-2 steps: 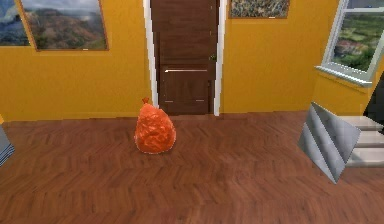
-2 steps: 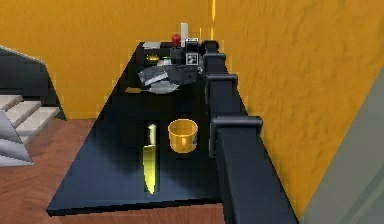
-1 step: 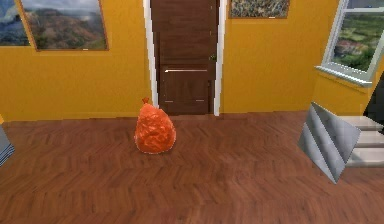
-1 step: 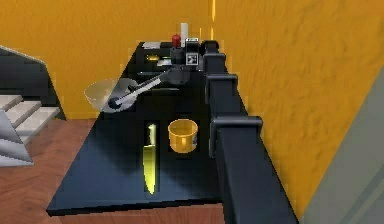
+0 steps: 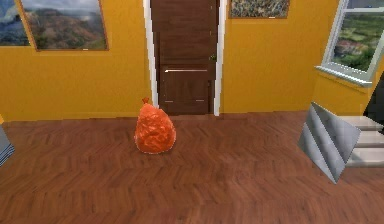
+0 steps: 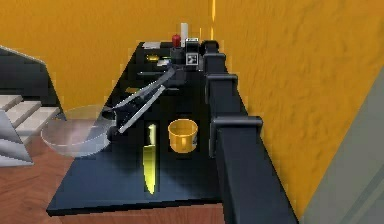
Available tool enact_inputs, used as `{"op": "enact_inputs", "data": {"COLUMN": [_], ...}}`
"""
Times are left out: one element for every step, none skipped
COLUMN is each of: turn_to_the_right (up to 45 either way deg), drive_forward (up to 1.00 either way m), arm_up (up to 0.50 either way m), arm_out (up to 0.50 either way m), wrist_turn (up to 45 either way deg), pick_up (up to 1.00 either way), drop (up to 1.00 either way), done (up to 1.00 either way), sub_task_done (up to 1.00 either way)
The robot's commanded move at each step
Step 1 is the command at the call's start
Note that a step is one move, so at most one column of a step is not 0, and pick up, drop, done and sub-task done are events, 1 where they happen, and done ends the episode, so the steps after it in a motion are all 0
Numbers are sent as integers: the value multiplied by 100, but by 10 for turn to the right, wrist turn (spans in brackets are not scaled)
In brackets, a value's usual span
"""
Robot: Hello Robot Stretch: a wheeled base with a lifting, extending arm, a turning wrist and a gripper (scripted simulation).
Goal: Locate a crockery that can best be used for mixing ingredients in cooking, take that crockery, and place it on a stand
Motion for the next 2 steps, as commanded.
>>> {"op": "enact_inputs", "data": {"turn_to_the_right": [0, 0], "drive_forward": [0, 0], "arm_up": [0, 0], "arm_out": [0, -42], "wrist_turn": [-120, 0], "pick_up": [0, 0], "drop": [0, 0], "done": [0, 0], "sub_task_done": [0, 0]}}
